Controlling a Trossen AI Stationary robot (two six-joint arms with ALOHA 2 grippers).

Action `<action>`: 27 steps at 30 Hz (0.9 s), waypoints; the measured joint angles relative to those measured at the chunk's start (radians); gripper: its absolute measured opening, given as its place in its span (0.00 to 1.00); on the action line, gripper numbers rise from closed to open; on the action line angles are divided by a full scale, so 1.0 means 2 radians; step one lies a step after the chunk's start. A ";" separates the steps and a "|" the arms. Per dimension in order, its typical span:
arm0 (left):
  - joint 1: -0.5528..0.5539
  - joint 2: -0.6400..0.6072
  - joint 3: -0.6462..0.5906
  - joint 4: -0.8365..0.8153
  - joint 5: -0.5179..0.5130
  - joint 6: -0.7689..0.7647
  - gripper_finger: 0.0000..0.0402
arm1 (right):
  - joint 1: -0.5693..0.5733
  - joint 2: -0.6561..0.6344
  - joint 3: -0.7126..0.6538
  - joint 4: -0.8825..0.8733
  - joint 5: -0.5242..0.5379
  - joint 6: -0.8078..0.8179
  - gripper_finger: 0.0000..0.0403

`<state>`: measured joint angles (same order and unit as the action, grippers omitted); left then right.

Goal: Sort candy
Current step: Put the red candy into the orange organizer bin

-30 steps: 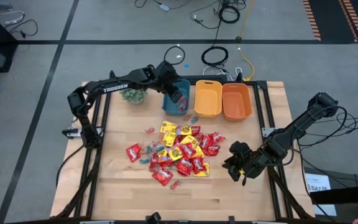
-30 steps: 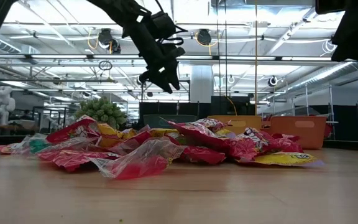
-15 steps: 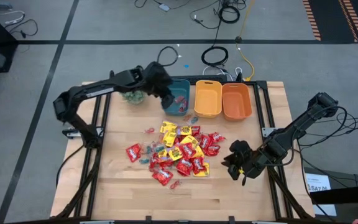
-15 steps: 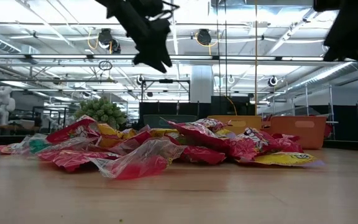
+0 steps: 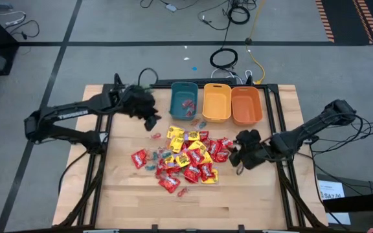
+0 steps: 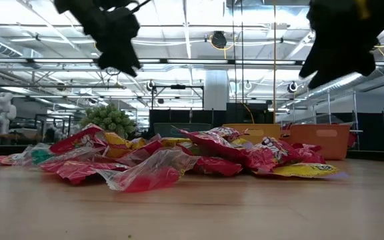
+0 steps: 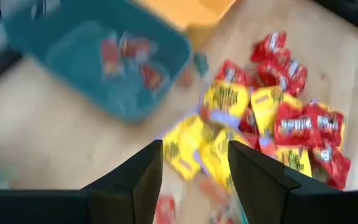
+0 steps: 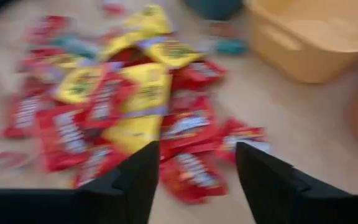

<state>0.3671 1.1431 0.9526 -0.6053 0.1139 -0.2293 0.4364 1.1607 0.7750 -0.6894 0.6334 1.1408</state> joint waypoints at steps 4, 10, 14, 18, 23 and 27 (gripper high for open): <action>-0.019 -0.034 -0.044 0.013 0.000 -0.027 0.48 | -0.049 0.018 0.000 -0.023 -0.001 -0.005 0.64; -0.032 -0.041 -0.059 0.008 0.000 -0.027 0.48 | -0.102 0.083 0.000 -0.021 -0.011 0.008 0.70; -0.031 -0.041 -0.059 0.008 0.000 -0.027 0.48 | -0.127 0.134 0.000 -0.013 -0.061 0.027 0.69; -0.032 -0.041 -0.059 0.008 0.001 -0.027 0.48 | -0.141 0.181 0.000 0.013 -0.098 0.026 0.68; -0.032 -0.041 -0.059 0.007 0.001 -0.027 0.48 | -0.151 0.236 0.002 0.045 -0.144 0.029 0.63; -0.032 -0.041 -0.059 0.006 0.001 -0.027 0.48 | -0.151 0.253 0.003 0.046 -0.162 0.046 0.45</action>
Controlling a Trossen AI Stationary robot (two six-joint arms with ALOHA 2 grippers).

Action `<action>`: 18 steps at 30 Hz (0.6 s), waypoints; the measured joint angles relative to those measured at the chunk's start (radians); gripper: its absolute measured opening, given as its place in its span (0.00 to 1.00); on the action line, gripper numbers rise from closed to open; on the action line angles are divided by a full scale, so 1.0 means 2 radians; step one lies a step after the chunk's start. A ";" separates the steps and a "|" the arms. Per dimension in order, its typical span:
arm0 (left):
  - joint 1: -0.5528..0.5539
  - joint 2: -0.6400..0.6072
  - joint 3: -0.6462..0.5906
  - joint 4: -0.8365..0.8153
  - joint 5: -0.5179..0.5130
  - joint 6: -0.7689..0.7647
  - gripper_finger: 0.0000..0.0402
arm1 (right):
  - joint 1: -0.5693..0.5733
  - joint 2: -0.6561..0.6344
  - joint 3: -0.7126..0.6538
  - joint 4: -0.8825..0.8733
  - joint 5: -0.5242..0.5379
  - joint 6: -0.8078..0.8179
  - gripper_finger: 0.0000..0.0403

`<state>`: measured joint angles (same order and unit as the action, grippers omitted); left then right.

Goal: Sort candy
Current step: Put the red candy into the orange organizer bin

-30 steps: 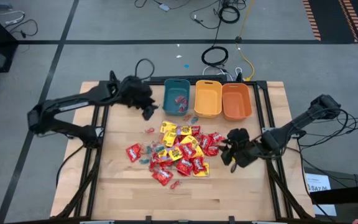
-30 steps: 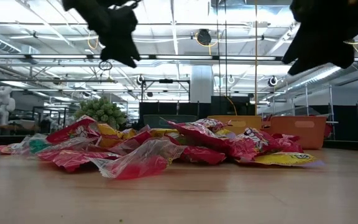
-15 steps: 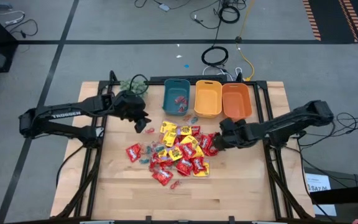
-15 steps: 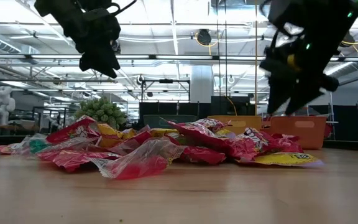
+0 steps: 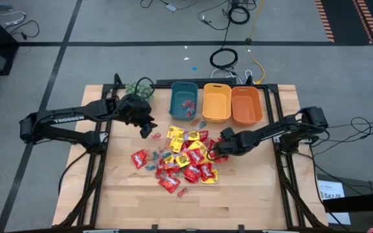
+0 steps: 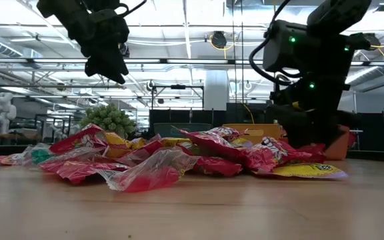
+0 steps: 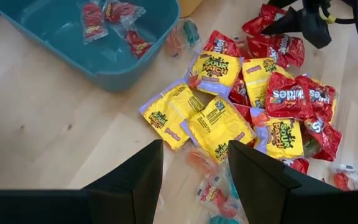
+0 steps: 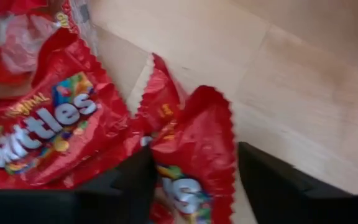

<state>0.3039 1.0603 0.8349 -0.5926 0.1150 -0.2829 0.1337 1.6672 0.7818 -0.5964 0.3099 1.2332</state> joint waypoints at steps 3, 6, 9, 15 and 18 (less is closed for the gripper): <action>0.000 0.000 0.000 0.000 0.002 0.000 0.48 | 0.004 -0.018 -0.002 -0.011 -0.003 0.001 0.23; 0.000 0.000 0.000 0.000 0.002 0.000 0.48 | 0.006 -0.065 -0.004 -0.042 -0.019 0.002 0.05; 0.000 0.000 0.000 0.000 0.003 0.000 0.48 | 0.006 -0.133 -0.005 -0.066 -0.034 0.023 0.06; 0.000 0.000 0.000 0.001 0.006 0.000 0.48 | 0.004 -0.296 -0.005 -0.074 0.016 0.044 0.06; 0.000 0.000 0.000 0.005 0.006 0.000 0.48 | -0.010 -0.360 -0.004 -0.076 0.083 0.042 0.04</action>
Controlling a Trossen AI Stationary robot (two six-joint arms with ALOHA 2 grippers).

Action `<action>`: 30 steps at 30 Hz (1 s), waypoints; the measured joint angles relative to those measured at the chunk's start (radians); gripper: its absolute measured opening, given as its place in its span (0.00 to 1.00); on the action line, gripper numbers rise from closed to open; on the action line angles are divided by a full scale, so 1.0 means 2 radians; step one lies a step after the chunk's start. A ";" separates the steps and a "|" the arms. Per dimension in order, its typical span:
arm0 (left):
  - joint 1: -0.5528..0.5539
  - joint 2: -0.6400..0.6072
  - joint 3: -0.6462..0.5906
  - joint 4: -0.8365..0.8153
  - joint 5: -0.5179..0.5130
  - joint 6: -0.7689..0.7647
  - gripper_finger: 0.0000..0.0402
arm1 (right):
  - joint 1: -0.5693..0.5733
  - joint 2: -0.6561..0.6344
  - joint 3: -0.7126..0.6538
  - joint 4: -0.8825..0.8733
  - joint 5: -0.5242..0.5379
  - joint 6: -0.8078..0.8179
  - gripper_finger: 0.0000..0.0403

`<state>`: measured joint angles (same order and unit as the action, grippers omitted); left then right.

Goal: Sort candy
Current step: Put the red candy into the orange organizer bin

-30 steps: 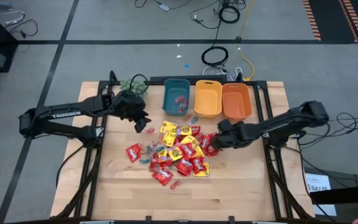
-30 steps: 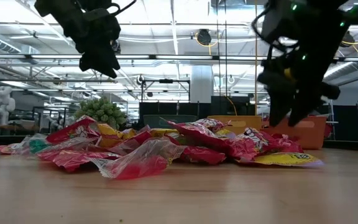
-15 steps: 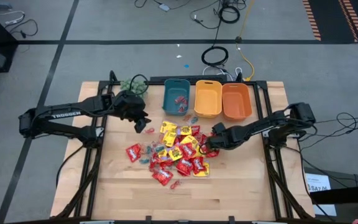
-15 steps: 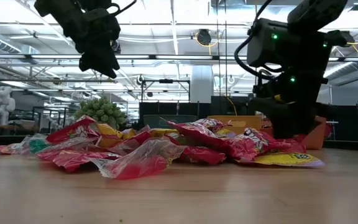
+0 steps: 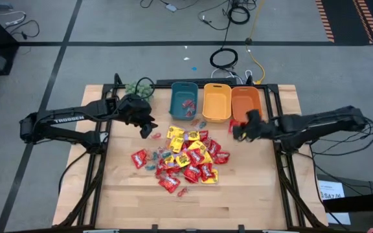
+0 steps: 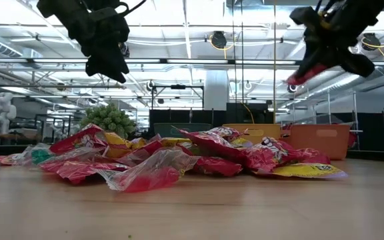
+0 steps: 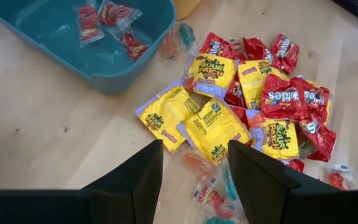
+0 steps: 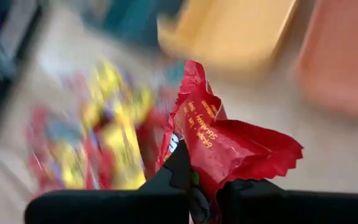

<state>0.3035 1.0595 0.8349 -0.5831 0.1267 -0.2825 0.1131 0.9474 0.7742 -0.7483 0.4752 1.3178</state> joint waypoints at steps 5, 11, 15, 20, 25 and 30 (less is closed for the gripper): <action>0.000 0.000 0.000 0.000 0.000 0.000 0.48 | -0.059 -0.054 0.000 -0.019 0.060 -0.048 0.04; 0.000 0.000 0.000 0.000 -0.004 0.000 0.48 | -0.149 -0.056 0.000 -0.025 0.068 -0.147 0.08; 0.000 0.000 0.000 0.000 -0.003 -0.017 0.48 | -0.187 -0.053 0.000 -0.024 0.087 -0.175 0.16; 0.000 0.000 0.000 0.000 -0.003 -0.039 0.48 | -0.206 -0.053 0.000 -0.021 0.086 -0.158 0.33; 0.000 0.000 0.000 0.000 -0.003 -0.039 0.48 | -0.208 -0.053 0.000 -0.021 0.087 -0.160 0.51; 0.000 0.000 0.000 0.000 -0.003 -0.039 0.48 | -0.208 -0.053 0.000 -0.017 0.077 -0.182 0.64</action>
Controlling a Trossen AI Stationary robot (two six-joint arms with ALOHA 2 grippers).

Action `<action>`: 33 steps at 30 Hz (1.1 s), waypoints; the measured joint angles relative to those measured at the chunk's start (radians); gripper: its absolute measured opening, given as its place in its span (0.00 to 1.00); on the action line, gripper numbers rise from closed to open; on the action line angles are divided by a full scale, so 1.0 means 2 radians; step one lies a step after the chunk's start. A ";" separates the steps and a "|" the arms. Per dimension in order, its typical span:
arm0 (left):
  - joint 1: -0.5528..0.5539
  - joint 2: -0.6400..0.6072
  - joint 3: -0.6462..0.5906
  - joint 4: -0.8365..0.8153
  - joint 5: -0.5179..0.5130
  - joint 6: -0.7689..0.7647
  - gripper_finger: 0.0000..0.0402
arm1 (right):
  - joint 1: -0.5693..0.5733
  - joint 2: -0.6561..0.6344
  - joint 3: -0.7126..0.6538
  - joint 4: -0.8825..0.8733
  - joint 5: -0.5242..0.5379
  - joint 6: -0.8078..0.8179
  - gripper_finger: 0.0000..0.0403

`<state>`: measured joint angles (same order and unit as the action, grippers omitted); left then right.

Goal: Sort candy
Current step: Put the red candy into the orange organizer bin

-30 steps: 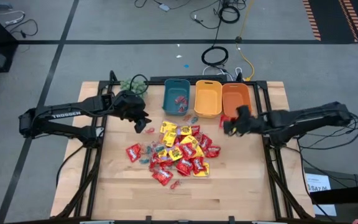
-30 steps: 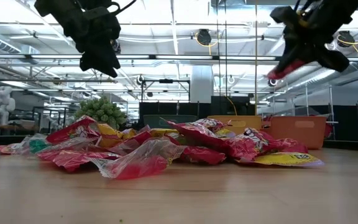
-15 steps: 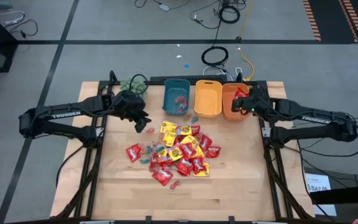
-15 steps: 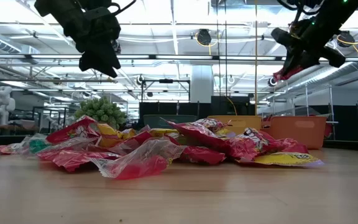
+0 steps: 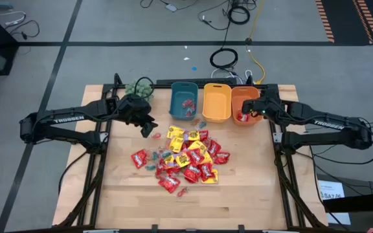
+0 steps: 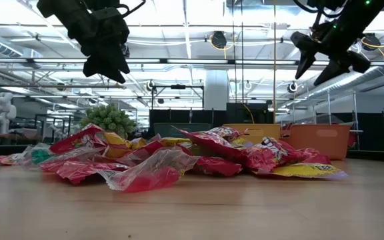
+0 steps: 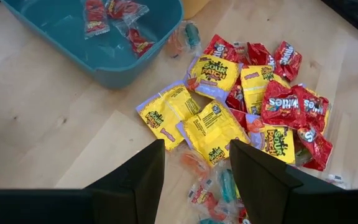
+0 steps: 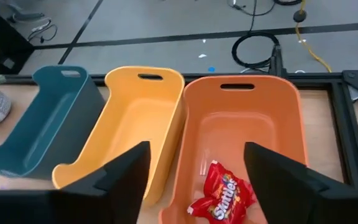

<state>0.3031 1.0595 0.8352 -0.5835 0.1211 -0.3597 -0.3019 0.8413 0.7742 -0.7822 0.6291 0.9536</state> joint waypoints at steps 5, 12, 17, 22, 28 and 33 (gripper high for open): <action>0.000 0.000 0.000 0.000 0.000 0.000 0.48 | 0.000 0.000 0.000 0.002 -0.003 -0.006 0.70; 0.000 0.000 0.000 0.000 0.001 0.000 0.48 | 0.001 0.000 0.000 0.012 -0.041 -0.053 0.68; 0.000 0.000 0.000 0.000 0.001 0.000 0.48 | 0.017 0.001 0.000 0.076 -0.136 -0.121 0.66; 0.000 0.000 0.000 0.000 0.001 0.000 0.48 | 0.048 0.021 0.001 0.137 -0.236 -0.169 0.64; 0.000 0.000 0.000 0.000 0.001 0.000 0.48 | 0.119 0.093 0.001 0.114 -0.286 -0.187 0.61; 0.000 0.000 0.000 0.000 0.001 0.000 0.48 | 0.183 0.165 0.001 0.107 -0.302 -0.164 0.58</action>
<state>0.3034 1.0595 0.8356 -0.5834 0.1234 -0.3595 0.0632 1.1708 0.7753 -0.5673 0.0244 0.6259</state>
